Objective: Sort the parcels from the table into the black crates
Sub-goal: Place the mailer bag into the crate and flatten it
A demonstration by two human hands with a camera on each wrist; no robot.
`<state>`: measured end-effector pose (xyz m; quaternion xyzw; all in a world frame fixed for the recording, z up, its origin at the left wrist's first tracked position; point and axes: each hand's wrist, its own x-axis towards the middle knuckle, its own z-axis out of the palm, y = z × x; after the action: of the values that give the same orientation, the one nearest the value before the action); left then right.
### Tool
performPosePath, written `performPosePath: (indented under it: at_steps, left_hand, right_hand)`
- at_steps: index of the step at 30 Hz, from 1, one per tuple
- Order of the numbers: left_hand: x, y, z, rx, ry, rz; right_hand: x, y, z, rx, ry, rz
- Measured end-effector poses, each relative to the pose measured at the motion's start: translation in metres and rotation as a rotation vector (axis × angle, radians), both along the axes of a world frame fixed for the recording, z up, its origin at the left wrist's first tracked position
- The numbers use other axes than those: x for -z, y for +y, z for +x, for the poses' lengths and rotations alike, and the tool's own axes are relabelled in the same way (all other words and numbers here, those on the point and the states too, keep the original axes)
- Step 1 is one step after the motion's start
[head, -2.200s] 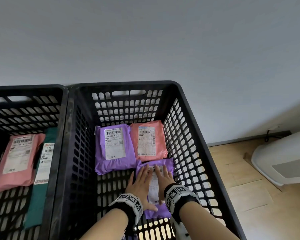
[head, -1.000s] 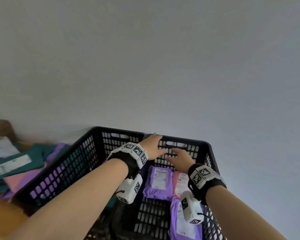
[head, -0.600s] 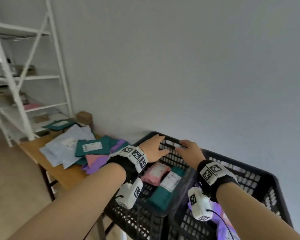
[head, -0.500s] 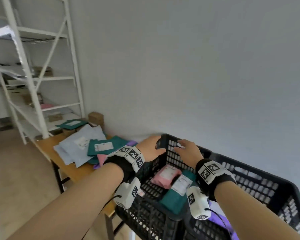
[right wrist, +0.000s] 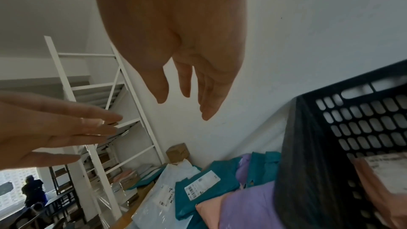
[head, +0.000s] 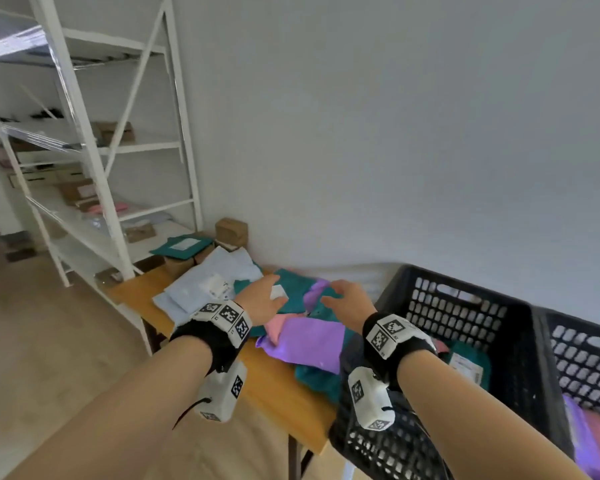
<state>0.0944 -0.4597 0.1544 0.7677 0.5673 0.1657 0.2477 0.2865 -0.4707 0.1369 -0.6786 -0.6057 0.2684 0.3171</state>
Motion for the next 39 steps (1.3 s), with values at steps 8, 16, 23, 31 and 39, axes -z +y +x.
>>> performPosePath:
  at_steps: [8, 16, 23, 31, 39]
  left_hand:
    - [0.05, 0.055, -0.066, 0.043, -0.027, -0.077]
    - [0.103, 0.099, -0.061, 0.103, -0.029, -0.204]
    - [0.129, 0.149, -0.03, 0.276, 0.068, -0.25]
    - [0.165, 0.196, -0.001, 0.48, 0.26, -0.244]
    - [0.212, 0.238, 0.0, 0.631, 0.486, -0.163]
  right_hand:
    - [0.04, 0.031, -0.062, 0.024, -0.14, -0.182]
    - [0.104, 0.069, -0.081, 0.094, -0.036, -0.293]
    - [0.151, 0.128, -0.071, 0.166, 0.01, -0.352]
    - [0.182, 0.177, -0.053, 0.281, 0.03, -0.442]
    - [0.208, 0.184, -0.044, 0.498, 0.079, -0.52]
